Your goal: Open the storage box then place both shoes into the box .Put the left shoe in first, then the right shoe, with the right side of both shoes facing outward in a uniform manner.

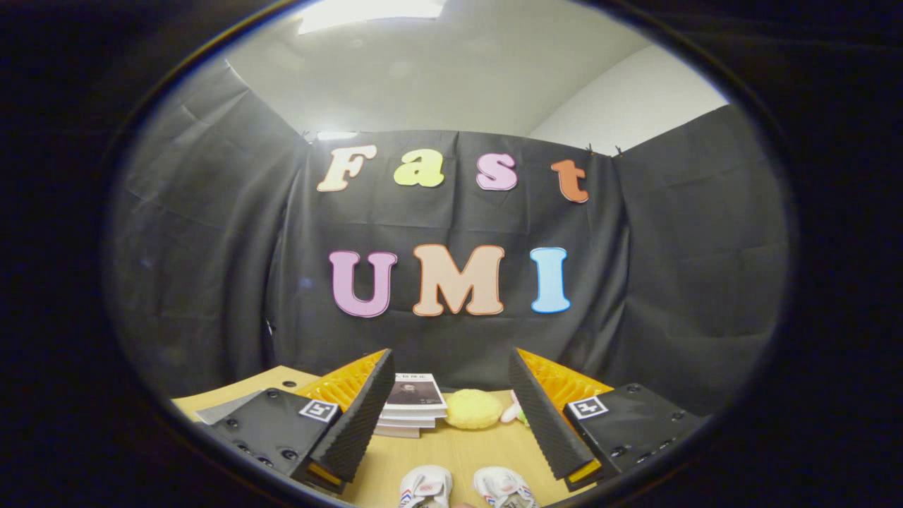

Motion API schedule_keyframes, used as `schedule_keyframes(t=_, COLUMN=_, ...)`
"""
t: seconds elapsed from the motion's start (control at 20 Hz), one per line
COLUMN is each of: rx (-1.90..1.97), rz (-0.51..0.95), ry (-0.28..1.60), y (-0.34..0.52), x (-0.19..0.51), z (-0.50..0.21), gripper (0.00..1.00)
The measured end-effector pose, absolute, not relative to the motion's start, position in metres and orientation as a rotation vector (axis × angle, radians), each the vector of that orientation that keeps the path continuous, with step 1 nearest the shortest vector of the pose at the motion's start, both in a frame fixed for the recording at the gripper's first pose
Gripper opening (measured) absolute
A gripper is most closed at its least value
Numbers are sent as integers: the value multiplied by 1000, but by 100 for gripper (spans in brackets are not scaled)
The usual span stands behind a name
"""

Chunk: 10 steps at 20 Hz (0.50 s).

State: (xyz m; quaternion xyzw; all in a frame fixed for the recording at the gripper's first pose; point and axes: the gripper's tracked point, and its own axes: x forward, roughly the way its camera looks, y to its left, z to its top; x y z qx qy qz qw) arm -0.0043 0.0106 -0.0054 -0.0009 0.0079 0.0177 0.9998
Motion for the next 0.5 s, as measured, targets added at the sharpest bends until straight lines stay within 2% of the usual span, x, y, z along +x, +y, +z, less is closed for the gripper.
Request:
schedule_keyframes(t=0.35, rx=10, rz=49, ry=32, y=13, x=-7, z=-11, gripper=100)
schedule_keyframes(t=0.5, rx=41, rz=101, ry=55, y=24, x=-10, z=-23, gripper=100)
